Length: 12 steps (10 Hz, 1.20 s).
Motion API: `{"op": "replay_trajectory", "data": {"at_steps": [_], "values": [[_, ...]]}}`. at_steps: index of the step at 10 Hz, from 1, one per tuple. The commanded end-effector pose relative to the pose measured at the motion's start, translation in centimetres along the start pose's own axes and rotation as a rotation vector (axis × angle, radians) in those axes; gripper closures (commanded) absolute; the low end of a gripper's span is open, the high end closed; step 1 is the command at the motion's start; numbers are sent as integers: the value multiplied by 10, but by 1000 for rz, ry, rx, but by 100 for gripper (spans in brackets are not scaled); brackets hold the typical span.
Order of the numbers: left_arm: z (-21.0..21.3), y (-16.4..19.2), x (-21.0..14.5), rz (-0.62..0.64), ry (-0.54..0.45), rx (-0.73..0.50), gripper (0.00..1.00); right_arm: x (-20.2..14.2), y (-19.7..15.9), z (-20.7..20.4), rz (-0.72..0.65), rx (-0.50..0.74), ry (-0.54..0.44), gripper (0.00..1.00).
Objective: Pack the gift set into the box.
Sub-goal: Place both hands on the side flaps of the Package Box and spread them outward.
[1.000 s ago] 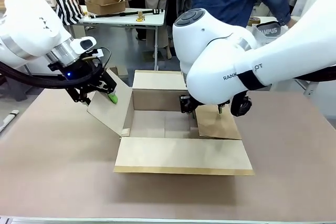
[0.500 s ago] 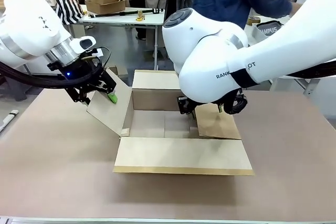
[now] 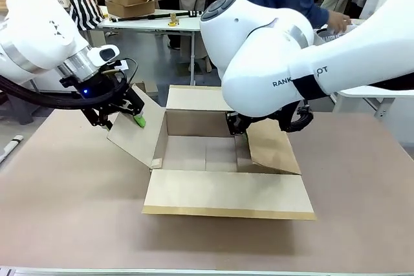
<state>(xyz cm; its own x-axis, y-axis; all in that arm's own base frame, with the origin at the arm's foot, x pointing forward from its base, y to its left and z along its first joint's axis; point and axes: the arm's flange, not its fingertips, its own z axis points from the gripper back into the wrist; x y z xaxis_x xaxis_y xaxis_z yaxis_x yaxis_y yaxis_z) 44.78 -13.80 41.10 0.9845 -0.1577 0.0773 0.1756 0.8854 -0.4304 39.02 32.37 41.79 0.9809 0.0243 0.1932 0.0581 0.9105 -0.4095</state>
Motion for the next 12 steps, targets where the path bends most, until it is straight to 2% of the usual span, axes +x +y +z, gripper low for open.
{"op": "replay_trajectory", "data": {"at_steps": [1, 3, 6, 9, 12], "values": [[-2, 1, 0, -1, 4, 3, 0, -5, -10, -3, 28, 14, 10, 0], [-2, 1, 0, -1, 4, 3, 0, -5, -16, 5, 28, -6, -3, 0], [-2, 1, 0, -1, 4, 3, 0, -15, -44, 19, 24, -38, 12, 0], [-2, 1, 0, -1, 4, 3, 0, -23, -87, 30, 28, 2, 22, 0], [-2, 1, 0, -1, 4, 3, 0, -39, -132, 8, -25, 94, 19, 0]]}}
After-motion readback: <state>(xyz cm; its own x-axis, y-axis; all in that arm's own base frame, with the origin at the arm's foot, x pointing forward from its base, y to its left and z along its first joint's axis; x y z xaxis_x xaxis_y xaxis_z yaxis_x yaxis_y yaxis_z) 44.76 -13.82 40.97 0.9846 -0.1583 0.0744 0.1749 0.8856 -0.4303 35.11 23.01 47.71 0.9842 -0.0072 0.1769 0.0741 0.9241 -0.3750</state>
